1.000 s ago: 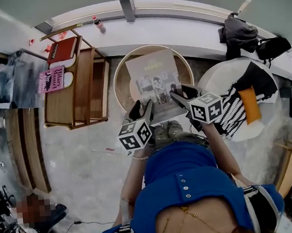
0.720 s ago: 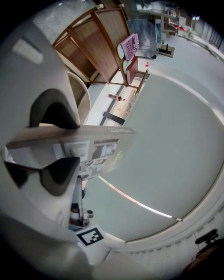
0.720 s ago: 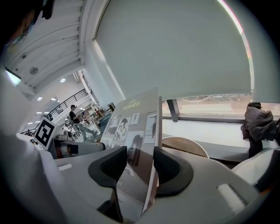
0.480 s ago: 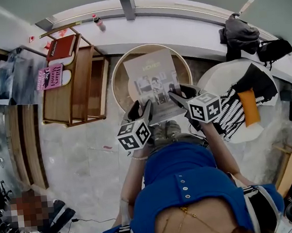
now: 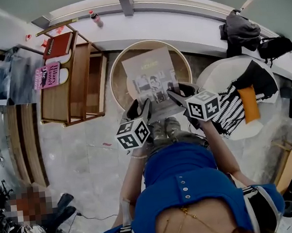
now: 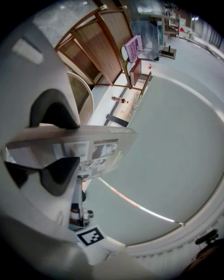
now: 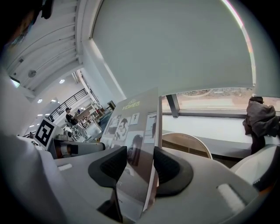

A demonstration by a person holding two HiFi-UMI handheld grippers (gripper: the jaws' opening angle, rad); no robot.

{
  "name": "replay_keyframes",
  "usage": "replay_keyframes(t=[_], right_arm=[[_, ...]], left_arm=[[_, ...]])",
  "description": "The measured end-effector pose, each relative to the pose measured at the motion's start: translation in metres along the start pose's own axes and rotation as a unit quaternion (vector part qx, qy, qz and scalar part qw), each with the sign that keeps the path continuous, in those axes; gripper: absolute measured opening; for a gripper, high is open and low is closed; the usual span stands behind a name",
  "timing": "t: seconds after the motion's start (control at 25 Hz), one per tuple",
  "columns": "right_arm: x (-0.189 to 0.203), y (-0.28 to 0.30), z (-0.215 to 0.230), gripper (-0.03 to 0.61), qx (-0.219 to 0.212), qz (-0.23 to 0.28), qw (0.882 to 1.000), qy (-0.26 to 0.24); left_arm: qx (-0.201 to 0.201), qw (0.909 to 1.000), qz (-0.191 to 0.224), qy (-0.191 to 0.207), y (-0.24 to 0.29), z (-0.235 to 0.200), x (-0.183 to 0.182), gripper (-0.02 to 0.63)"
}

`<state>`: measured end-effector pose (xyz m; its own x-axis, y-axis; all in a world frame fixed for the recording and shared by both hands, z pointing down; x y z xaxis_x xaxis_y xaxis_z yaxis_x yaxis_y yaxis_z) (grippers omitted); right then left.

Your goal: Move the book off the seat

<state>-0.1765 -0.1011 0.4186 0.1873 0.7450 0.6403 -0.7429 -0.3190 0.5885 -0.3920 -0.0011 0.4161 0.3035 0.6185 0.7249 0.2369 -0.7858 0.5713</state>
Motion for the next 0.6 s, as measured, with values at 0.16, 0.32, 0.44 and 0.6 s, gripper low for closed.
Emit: replay_keyframes(t=[0.16,0.32,0.44,0.6], right_arm=[[0.0,0.021,0.012,0.193,0.001,-0.015,1.0,0.01],[0.01,0.051,0.032,0.193,0.0,-0.043,0.999,0.029],[0.026,0.08,0.057,0.192,0.003,-0.058,0.997,0.041],[0.06,0.127,0.096,0.192,0.006,-0.071,0.995,0.068]], left_arm=[[-0.005,0.9999,-0.016,-0.004,0.019,-0.013,0.002,0.207],[-0.009,0.9991,-0.039,-0.014,0.045,-0.032,0.015,0.207],[-0.013,0.9981,-0.057,-0.019,0.076,-0.048,0.035,0.207],[-0.022,0.9967,-0.077,-0.012,0.124,-0.076,0.069,0.207]])
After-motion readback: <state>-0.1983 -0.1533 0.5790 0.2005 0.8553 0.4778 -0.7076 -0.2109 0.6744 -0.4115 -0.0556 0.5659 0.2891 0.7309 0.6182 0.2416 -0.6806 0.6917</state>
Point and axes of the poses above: the fingertips, and each gripper's own axes: y forward along the fingers, z to its right, x out of its underside, the point moved 10 cm from there along -y, backward along the fingers, and after that the axes turned 6 degrees about y, right-handed, at the moved point
